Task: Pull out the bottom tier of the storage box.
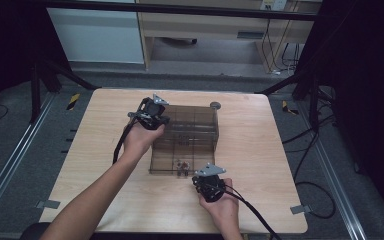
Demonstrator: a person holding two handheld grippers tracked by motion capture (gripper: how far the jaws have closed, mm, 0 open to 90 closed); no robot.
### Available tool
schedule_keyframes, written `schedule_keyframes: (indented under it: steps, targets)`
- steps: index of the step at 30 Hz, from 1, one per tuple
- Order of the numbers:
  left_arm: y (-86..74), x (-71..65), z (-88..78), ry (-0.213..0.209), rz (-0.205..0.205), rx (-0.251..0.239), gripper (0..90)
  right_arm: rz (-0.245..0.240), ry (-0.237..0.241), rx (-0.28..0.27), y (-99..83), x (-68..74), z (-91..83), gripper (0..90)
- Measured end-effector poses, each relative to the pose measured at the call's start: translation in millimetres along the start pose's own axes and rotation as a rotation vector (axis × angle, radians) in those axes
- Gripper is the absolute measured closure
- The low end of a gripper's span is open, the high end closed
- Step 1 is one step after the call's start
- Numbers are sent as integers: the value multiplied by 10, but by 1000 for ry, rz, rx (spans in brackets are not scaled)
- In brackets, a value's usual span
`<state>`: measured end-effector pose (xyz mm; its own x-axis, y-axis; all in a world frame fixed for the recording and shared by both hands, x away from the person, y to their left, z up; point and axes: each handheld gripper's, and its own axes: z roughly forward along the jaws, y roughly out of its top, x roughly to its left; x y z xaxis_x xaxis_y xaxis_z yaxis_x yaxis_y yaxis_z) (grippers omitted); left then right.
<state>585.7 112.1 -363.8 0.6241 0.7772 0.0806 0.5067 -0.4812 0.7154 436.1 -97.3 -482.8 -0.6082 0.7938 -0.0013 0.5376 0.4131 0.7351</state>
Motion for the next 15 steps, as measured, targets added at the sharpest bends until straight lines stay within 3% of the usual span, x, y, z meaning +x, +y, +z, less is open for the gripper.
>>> schedule_keyframes:
  steps: [4,15]
  targets:
    - [-14,18,17,-1,-27,25,896,-1,3,3,-2,1,0,900]
    - [-27,-25,75,6,-15,30,892,6,11,9,2,6,52,900]
